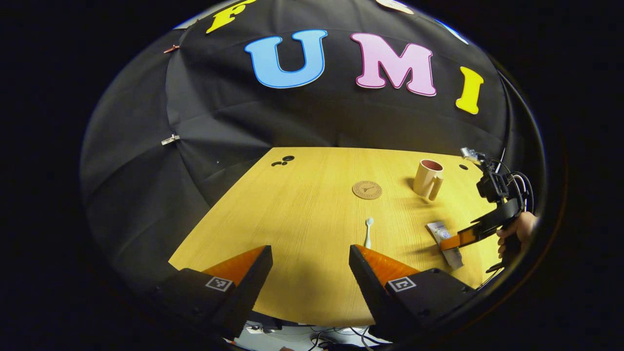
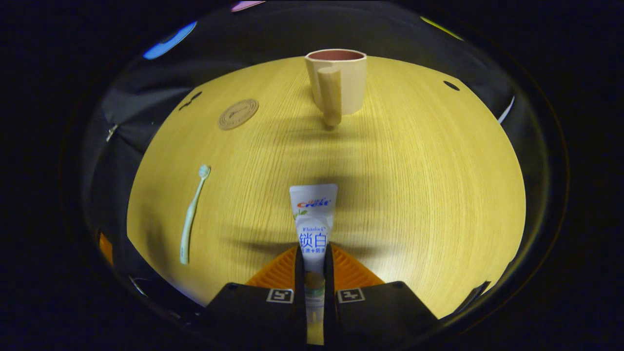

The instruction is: Put the toothbrush and toothpaste on the desktop into the cup, then pick up the cup and place it on the coaster on the desktop.

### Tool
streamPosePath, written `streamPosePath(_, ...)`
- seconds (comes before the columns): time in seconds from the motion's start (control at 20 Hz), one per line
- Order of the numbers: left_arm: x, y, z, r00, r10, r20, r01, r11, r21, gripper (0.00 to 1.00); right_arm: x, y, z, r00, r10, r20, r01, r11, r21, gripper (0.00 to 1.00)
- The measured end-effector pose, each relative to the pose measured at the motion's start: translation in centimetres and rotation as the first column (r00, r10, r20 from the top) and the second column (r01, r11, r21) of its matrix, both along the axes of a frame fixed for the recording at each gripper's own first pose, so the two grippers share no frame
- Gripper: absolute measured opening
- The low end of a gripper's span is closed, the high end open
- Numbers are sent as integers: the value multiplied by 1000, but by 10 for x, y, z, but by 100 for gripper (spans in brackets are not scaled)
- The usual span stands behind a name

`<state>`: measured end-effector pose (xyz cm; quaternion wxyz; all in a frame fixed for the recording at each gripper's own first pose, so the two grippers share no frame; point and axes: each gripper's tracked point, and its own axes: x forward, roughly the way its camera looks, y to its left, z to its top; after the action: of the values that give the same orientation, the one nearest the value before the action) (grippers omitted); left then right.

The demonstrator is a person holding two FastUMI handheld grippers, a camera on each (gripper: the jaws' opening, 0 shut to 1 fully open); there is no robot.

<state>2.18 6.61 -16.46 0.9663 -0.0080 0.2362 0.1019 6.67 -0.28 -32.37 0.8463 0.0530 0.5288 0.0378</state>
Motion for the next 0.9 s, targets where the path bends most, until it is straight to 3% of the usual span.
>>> streamPosePath(0.25, 12, -5, -9, 998, -44, -39, 43, 999, -4, 99, -1, -12, 7, 994, 91, 62, -87, 994, -62, 17)
streamPosePath(0.4, 30, -19, -19, 994, -94, -62, 88, 992, -88, 98, -6, -25, 32, 984, 134, 121, -125, 989, -79, 17)
streamPosePath(0.7, 62, -52, -59, 957, -238, -163, 223, 969, -107, 96, -27, -54, 75, 979, 83, 185, -79, 997, -26, 17)
streamPosePath(0.9, 84, -70, -88, 927, -295, -233, 284, 955, -81, 96, -39, -76, 86, 979, 25, 201, -25, 1000, -1, 17)
